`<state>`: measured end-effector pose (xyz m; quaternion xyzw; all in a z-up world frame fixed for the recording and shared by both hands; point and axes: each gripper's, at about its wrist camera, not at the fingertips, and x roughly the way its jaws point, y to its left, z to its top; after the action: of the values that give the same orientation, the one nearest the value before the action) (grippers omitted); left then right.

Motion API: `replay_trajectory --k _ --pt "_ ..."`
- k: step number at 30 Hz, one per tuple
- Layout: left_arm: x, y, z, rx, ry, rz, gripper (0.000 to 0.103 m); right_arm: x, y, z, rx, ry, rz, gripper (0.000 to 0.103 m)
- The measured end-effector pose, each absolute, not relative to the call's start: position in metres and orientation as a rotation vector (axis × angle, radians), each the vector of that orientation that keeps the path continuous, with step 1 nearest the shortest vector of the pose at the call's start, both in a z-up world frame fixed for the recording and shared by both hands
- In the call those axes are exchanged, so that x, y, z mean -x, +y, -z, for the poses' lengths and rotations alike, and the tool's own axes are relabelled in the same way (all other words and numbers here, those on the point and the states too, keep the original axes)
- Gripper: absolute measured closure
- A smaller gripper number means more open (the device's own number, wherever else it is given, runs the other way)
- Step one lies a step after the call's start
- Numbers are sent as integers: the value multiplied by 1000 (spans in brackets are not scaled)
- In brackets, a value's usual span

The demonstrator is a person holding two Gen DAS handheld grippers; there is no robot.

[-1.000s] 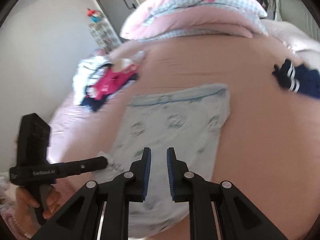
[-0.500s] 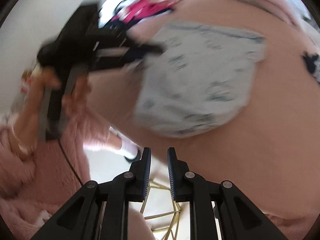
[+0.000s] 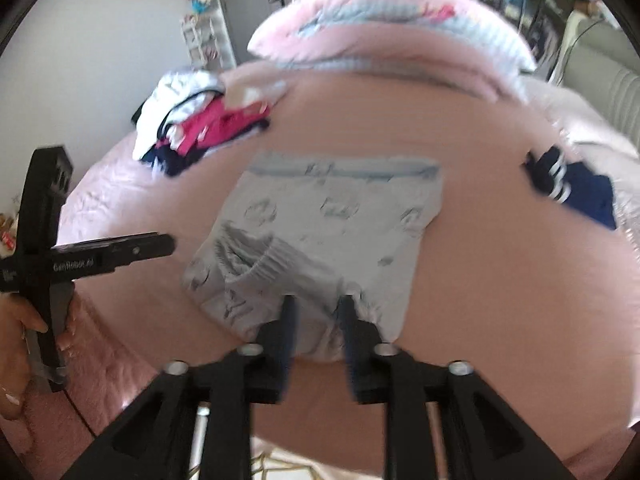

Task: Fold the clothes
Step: 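Lift the cuffs with the left gripper and fold them toward the waistband, then lay the folded cuffs onto the shorts with the left gripper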

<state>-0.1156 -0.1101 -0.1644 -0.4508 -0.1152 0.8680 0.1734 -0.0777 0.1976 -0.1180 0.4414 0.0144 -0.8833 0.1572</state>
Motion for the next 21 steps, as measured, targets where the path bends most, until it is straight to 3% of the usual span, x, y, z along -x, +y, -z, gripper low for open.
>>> replay_trajectory --k 5,8,10,11,12,13,14,16,21 --pt "121 -74 175 1268 -136 -2405 52 90 200 132 -1340 82 2462 62" --pt "129 -48 184 1276 -29 -2355 52 99 196 138 -1316 112 2423 43" --pt "134 -39 193 1308 -25 -2316 52 107 192 146 -1322 153 2401 42" --pt "137 -35 198 1326 -31 -2299 61 110 190 150 -1330 172 2392 43" --pt "138 -33 200 1336 -38 -2287 71 114 188 154 -1338 190 2383 55" --pt "137 -33 197 1321 -49 -2291 86 117 186 158 -1343 200 2377 79" --pt "135 -33 194 1307 -60 -2295 91 119 187 158 -1340 181 2382 80" --pt "130 -38 185 1269 -102 -2311 93 123 192 152 -1313 111 2397 89" --pt "136 -65 158 1183 -266 -2407 97 140 192 127 -1224 73 2425 89"
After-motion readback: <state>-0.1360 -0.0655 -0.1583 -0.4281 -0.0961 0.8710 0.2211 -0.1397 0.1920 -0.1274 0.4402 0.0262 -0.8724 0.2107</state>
